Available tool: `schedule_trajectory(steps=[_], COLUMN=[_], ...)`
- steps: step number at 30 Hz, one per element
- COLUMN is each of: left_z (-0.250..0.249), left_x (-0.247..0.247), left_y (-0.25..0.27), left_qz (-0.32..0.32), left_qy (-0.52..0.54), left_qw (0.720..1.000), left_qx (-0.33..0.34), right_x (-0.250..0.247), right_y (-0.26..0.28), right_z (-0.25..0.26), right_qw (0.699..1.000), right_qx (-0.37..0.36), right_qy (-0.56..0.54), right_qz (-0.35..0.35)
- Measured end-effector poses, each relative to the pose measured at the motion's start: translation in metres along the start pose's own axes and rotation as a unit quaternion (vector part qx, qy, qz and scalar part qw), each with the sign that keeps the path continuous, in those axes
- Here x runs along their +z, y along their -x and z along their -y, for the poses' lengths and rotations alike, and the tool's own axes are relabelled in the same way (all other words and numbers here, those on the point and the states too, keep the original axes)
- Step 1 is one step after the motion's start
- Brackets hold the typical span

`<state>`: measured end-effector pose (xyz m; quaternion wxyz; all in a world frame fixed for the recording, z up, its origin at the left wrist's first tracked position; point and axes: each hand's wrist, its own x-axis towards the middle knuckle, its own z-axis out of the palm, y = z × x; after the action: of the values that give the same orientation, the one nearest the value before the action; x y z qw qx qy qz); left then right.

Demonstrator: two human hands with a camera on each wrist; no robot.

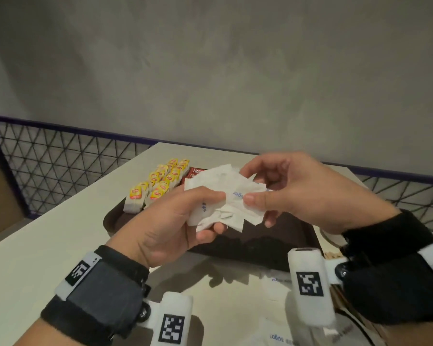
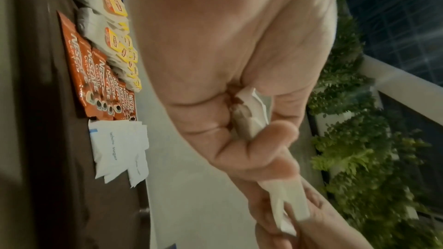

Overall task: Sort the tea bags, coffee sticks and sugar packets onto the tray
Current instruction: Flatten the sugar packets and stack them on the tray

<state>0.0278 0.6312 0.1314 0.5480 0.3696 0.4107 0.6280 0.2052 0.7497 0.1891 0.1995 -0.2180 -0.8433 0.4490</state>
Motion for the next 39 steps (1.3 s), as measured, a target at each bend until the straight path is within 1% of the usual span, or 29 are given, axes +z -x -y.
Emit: schedule_trajectory(steps=[4, 7, 9, 11, 13, 17, 19, 23, 28, 30, 34, 36, 39], left_z=[0.011, 0.016, 0.016, 0.014, 0.013, 0.013, 0.012, 0.012, 0.009, 0.008, 0.008, 0.008, 0.009], left_x=[0.003, -0.001, -0.003, -0.002, -0.002, 0.000, 0.002, 0.004, 0.004, 0.004, 0.006, 0.007, 0.009], left_y=[-0.001, -0.003, -0.005, -0.004, -0.004, -0.004, -0.004, -0.003, -0.002, -0.002, 0.000, 0.000, 0.001], left_qz=[-0.046, -0.088, -0.103, -0.106, -0.111, -0.117, -0.120, -0.120, -0.132, -0.130, -0.116, -0.112, -0.108], left_qy=[-0.025, -0.036, -0.036, -0.045, -0.053, -0.029, -0.022, -0.021, -0.005, -0.005, -0.001, 0.008, 0.002], left_qw=[0.998, 0.994, 0.991, 0.990, 0.990, 0.990, 0.991, 0.991, 0.990, 0.990, 0.991, 0.992, 0.991], left_qx=[0.029, 0.059, 0.074, 0.075, 0.073, 0.068, 0.063, 0.059, 0.057, 0.056, 0.063, 0.065, 0.077], right_x=[0.001, 0.006, 0.010, 0.014, 0.017, 0.019, 0.018, 0.017, 0.015, 0.015, 0.016, 0.017, 0.020], right_y=[0.000, -0.002, -0.003, -0.003, -0.003, -0.004, -0.004, -0.008, -0.009, -0.008, -0.009, -0.009, -0.008], right_z=[-0.008, -0.009, -0.008, -0.007, -0.007, -0.008, -0.009, -0.011, -0.009, -0.009, -0.009, -0.009, -0.008], right_qw=[0.999, 0.997, 0.997, 0.997, 0.997, 0.997, 0.998, 0.997, 0.988, 0.983, 0.967, 0.965, 0.968], right_qx=[0.028, 0.042, 0.038, 0.018, 0.003, 0.003, 0.008, 0.043, 0.094, 0.095, 0.073, 0.068, 0.066], right_qy=[-0.008, -0.036, -0.025, -0.009, -0.018, -0.026, -0.029, -0.069, -0.118, -0.157, -0.237, -0.249, -0.239], right_qz=[0.043, 0.061, 0.066, 0.070, 0.072, 0.067, 0.048, -0.007, -0.027, -0.027, -0.055, -0.054, -0.034])
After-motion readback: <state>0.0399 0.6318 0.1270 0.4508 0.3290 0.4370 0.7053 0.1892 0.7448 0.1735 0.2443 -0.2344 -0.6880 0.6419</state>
